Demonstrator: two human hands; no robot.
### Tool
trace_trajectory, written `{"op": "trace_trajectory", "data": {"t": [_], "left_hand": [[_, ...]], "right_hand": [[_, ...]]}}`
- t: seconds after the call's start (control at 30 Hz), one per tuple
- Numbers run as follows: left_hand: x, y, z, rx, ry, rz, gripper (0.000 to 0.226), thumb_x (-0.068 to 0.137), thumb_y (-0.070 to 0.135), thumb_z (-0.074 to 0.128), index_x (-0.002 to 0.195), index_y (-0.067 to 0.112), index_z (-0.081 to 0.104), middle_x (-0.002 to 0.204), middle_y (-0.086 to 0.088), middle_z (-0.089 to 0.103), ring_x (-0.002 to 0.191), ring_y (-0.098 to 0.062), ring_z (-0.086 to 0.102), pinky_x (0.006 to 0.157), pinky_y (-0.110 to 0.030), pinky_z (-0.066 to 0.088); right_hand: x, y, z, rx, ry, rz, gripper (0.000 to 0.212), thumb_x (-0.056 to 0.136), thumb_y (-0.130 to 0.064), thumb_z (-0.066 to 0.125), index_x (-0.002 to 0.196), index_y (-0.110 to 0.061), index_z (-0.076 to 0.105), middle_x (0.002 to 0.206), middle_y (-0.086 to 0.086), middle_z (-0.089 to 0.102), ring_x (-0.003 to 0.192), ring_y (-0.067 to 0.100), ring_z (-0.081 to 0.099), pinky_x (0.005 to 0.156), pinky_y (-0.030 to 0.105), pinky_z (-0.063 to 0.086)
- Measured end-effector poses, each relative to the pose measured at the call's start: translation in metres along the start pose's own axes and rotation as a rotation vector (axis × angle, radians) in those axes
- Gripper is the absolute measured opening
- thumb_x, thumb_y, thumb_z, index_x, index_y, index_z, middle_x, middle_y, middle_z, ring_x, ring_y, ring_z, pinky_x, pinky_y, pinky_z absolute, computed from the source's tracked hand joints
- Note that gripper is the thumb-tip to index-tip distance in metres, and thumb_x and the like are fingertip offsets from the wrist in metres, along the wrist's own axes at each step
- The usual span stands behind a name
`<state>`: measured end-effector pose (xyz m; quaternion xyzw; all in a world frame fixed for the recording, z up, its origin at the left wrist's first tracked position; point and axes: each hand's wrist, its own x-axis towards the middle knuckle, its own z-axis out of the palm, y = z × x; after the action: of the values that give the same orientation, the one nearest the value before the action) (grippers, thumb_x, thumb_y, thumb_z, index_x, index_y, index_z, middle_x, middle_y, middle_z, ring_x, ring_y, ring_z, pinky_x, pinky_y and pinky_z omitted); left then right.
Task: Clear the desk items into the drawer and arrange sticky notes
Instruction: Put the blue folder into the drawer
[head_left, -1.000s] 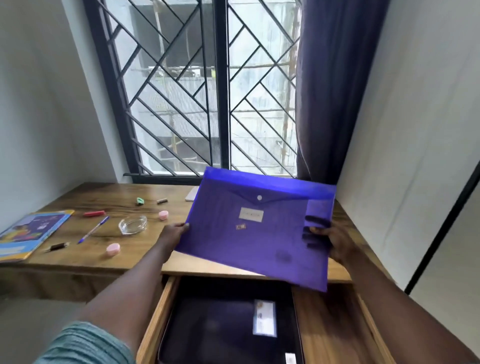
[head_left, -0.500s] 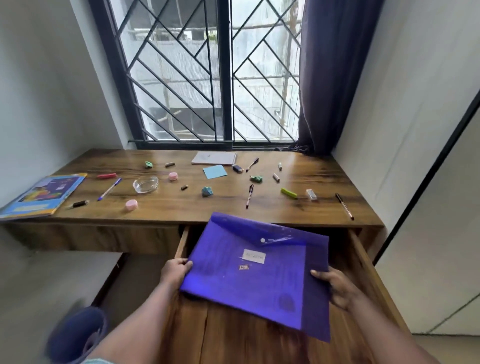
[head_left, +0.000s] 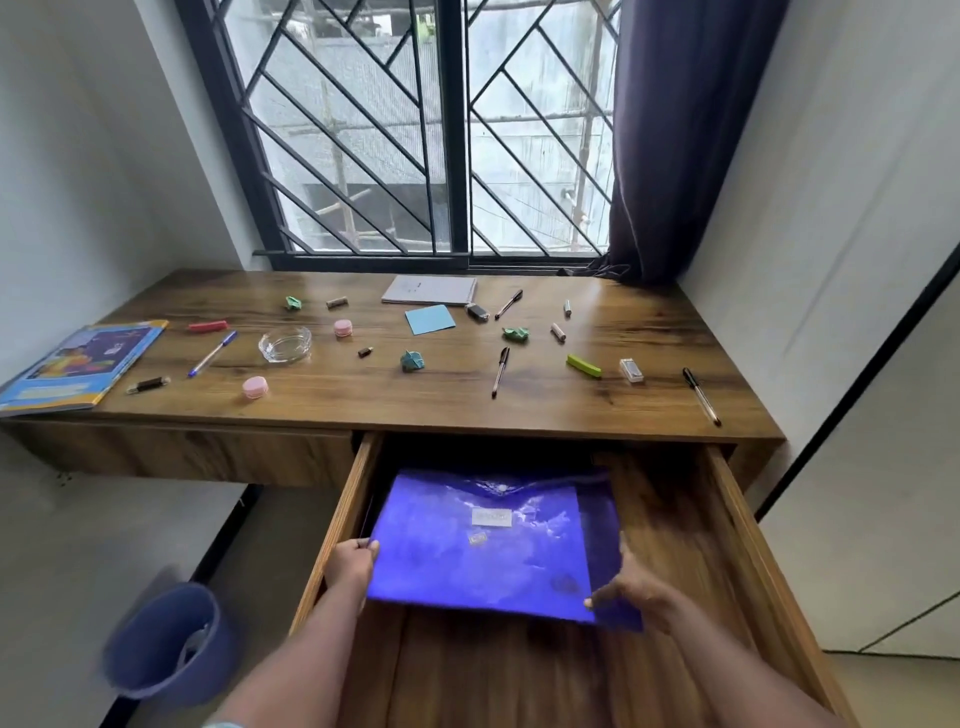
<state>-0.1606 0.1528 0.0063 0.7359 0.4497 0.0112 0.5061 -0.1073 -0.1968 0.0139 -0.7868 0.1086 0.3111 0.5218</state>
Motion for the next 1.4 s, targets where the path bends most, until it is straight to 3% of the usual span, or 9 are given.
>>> {"op": "trace_trajectory", "data": {"t": [0.07, 0.13, 0.23, 0.4, 0.5, 0.6, 0.9, 1.17, 1.4], "left_hand": [[0.005, 0.011, 0.004, 0.062, 0.048, 0.022, 0.028, 0.091, 0.009, 0.058, 0.115, -0.005, 0.064, 0.114, -0.021, 0.066, 0.106, -0.035, 0.060, 0.090, -0.035, 0.046], [0.006, 0.022, 0.006, 0.174, 0.069, 0.058, 0.031, 0.093, 0.012, 0.056, 0.119, -0.003, 0.061, 0.120, -0.021, 0.063, 0.112, -0.035, 0.057, 0.092, -0.035, 0.044], [0.009, 0.032, 0.009, 0.475, -0.023, 0.151, 0.047, 0.093, 0.028, 0.056, 0.130, 0.000, 0.050, 0.132, -0.020, 0.055, 0.123, -0.034, 0.051, 0.098, -0.032, 0.040], [0.006, 0.029, 0.019, 0.612, -0.228, 0.174, 0.102, 0.079, 0.050, 0.068, 0.151, 0.006, 0.011, 0.158, -0.019, 0.007, 0.146, -0.030, 0.013, 0.117, -0.033, 0.019], [0.005, 0.024, 0.022, 0.773, -0.337, 0.170, 0.121, 0.069, 0.052, 0.076, 0.152, 0.011, -0.002, 0.157, -0.019, -0.013, 0.147, -0.035, -0.004, 0.119, -0.038, 0.012], [0.009, 0.022, 0.024, 1.007, -0.424, 0.178, 0.134, 0.064, 0.053, 0.079, 0.149, 0.013, -0.017, 0.152, -0.023, -0.026, 0.144, -0.039, -0.015, 0.119, -0.042, 0.010], [0.028, 0.030, 0.022, 1.155, -0.355, 0.343, 0.111, 0.077, 0.040, 0.073, 0.151, 0.006, -0.003, 0.157, -0.017, -0.014, 0.147, -0.031, -0.008, 0.121, -0.032, 0.010], [0.028, 0.025, 0.022, 1.209, -0.307, 0.286, 0.102, 0.085, 0.033, 0.067, 0.150, 0.006, -0.007, 0.157, -0.016, -0.015, 0.147, -0.030, -0.006, 0.122, -0.036, 0.010], [0.020, 0.017, 0.021, 1.214, -0.203, 0.292, 0.074, 0.093, -0.002, 0.045, 0.150, 0.005, -0.001, 0.159, -0.012, -0.008, 0.148, -0.026, -0.003, 0.120, -0.037, 0.018]], "right_hand": [[0.002, -0.015, 0.006, -0.336, -0.028, 0.015, 0.161, 0.035, -0.011, 0.094, 0.148, -0.019, -0.020, 0.154, 0.024, -0.014, 0.144, 0.040, 0.004, 0.105, 0.050, 0.038], [0.003, -0.027, 0.011, -0.583, -0.022, -0.043, 0.142, 0.060, -0.011, 0.087, 0.144, -0.019, -0.028, 0.145, 0.024, -0.036, 0.141, 0.046, -0.014, 0.111, 0.048, 0.030], [0.014, -0.035, 0.017, -0.729, 0.057, -0.067, 0.129, 0.068, -0.025, 0.083, 0.148, -0.018, -0.018, 0.148, 0.028, -0.028, 0.141, 0.049, 0.006, 0.110, 0.039, 0.030], [0.030, -0.036, 0.027, -0.665, 0.223, -0.102, 0.091, 0.066, -0.033, 0.081, 0.140, -0.011, 0.032, 0.143, 0.022, 0.023, 0.125, 0.036, 0.044, 0.096, 0.031, 0.045], [0.045, -0.028, 0.031, -0.726, 0.168, -0.105, 0.113, 0.053, -0.043, 0.086, 0.143, -0.010, 0.025, 0.150, 0.022, 0.008, 0.132, 0.040, 0.034, 0.101, 0.035, 0.042], [0.058, -0.019, 0.036, -0.798, 0.103, -0.057, 0.139, 0.048, -0.051, 0.087, 0.151, -0.009, 0.003, 0.155, 0.023, -0.014, 0.141, 0.049, 0.004, 0.113, 0.045, 0.023], [0.053, -0.033, 0.037, -0.696, 0.151, -0.024, 0.130, 0.066, -0.042, 0.082, 0.148, -0.002, -0.011, 0.152, 0.025, -0.024, 0.144, 0.038, -0.011, 0.117, 0.035, 0.011], [0.049, -0.032, 0.044, -0.697, 0.124, -0.080, 0.130, 0.067, -0.043, 0.081, 0.148, -0.004, -0.013, 0.151, 0.023, -0.026, 0.145, 0.038, -0.003, 0.116, 0.035, 0.018], [0.045, -0.035, 0.057, -0.719, 0.153, -0.090, 0.127, 0.069, -0.039, 0.079, 0.148, -0.003, -0.014, 0.153, 0.020, -0.025, 0.145, 0.036, -0.008, 0.118, 0.040, 0.014]]}}
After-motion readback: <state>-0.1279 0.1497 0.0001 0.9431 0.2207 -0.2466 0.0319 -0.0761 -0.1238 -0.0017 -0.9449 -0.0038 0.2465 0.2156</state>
